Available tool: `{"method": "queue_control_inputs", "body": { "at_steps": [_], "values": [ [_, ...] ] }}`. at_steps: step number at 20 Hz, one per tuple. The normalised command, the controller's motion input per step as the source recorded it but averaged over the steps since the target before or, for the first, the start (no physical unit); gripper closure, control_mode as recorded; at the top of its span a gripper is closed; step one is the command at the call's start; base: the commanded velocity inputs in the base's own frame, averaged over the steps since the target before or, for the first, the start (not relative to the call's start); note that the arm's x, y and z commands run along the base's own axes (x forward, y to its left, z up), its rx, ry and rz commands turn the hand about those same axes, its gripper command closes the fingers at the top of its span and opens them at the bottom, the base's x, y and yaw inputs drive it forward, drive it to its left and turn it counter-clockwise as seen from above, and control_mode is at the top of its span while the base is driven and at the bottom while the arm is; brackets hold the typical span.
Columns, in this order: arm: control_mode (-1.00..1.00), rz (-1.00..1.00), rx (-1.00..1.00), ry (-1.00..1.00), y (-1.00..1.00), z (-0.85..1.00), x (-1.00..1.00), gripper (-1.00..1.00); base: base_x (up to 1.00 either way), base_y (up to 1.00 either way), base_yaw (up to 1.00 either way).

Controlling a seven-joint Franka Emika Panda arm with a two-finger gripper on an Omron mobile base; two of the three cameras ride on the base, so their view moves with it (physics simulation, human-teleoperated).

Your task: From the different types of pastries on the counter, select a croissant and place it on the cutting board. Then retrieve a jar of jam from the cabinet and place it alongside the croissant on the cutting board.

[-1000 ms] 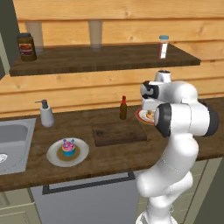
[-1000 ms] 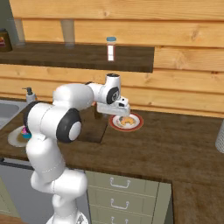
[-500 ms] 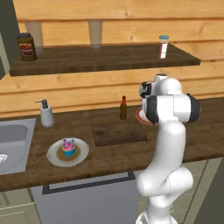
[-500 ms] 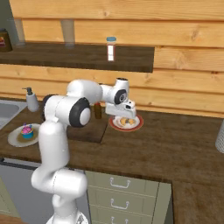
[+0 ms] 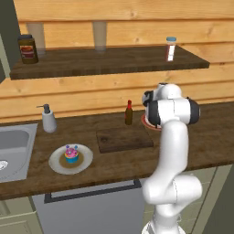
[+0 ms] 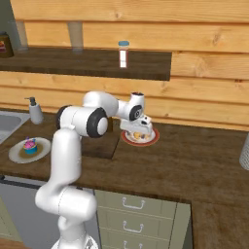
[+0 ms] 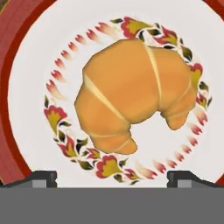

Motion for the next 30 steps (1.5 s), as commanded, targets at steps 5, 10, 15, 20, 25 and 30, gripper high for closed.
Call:
{"method": "queue_control_inputs", "body": {
  "at_steps": [5,10,15,20,25,30],
  "values": [
    [-1.0,-0.03,0.0,0.0,-0.16,-0.02,0.7,-1.0,0.0,0.0,0.0],
    [-1.0,-0.05,0.0,0.0,-0.09,-0.27,0.25,-1.0,0.0,0.0,0.0],
    [-1.0,-0.07,0.0,0.02,0.0,-0.14,0.06,-1.0,0.0,0.0,0.0],
    [-1.0,-0.15,0.0,0.18,0.0,-0.71,-0.17,1.0,0.0,0.0,0.0],
    [-1.0,-0.15,0.0,0.03,0.02,-0.3,0.0,1.0,0.0,0.0,0.0],
    [-1.0,-0.11,0.1,0.0,-0.01,0.42,-0.04,1.0,0.0,0.0,0.0]
  ]
}}
